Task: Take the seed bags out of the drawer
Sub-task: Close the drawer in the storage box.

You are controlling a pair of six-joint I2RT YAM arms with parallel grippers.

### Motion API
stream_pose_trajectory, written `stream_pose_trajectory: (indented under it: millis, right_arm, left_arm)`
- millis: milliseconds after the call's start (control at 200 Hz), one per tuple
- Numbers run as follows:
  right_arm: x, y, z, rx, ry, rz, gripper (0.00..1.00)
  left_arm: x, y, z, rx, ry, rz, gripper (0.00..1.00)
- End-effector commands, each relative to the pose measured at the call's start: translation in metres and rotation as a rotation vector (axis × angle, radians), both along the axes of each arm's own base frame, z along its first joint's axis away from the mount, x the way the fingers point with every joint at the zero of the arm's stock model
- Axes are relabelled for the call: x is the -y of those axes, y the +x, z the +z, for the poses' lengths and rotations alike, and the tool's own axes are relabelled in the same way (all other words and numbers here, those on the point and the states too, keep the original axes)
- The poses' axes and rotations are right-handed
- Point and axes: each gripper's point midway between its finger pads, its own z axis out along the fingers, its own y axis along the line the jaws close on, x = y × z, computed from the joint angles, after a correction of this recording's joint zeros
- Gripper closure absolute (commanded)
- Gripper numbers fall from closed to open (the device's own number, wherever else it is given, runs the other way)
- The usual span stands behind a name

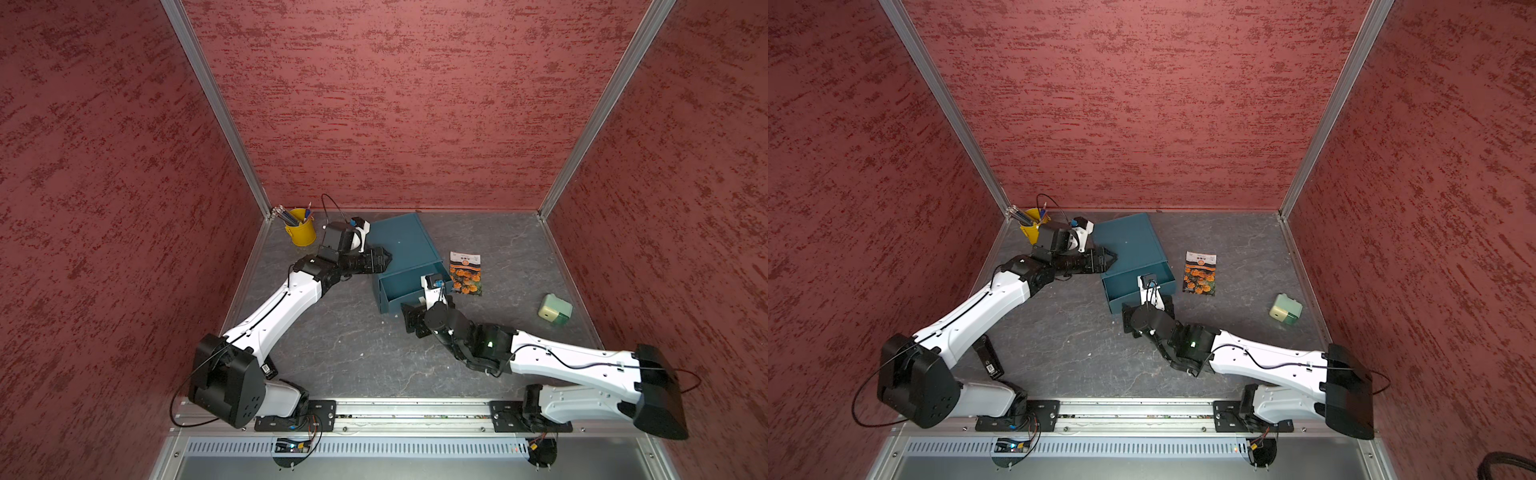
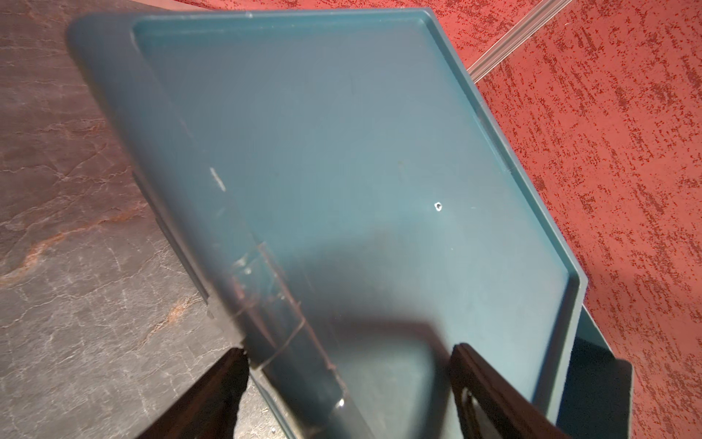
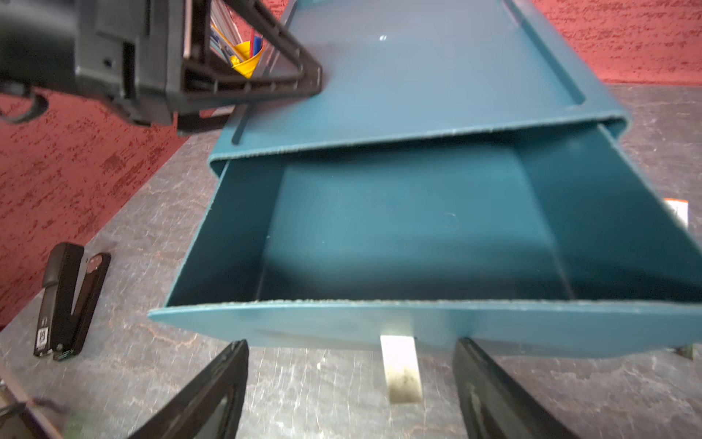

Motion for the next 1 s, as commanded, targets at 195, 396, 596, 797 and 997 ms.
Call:
stream_pose_trajectory:
  millis: [195,396,596,797,997]
  right_arm:
    - [-0.023,0.035,0.028,0.059,0.072,0.029,0.13]
    - [-0.028,0.045,0.022,0.054,0.079,0.029,0.13]
    - [-0.035,0.056,0.018,0.050,0.087,0.027,0.13]
    - [-0.033,0.064,0.015,0.046,0.097,0.007,0.13]
    - [-0.022,0.066,0.011,0.020,0.108,-0.014,0.12]
  left_arm:
    - [-0.007,-0.020,-0.030,-0.091,0.061,-0.033,0.14]
    - [-0.006,-0.020,-0.030,-0.088,0.053,-0.036,0.14]
    - [-0.006,-0.021,-0.029,-0.088,0.053,-0.039,0.14]
    - [-0.006,-0.022,-0.030,-0.092,0.054,-0.041,0.14]
    - [-0.006,-0.021,-0.030,-0.089,0.054,-0.040,0.14]
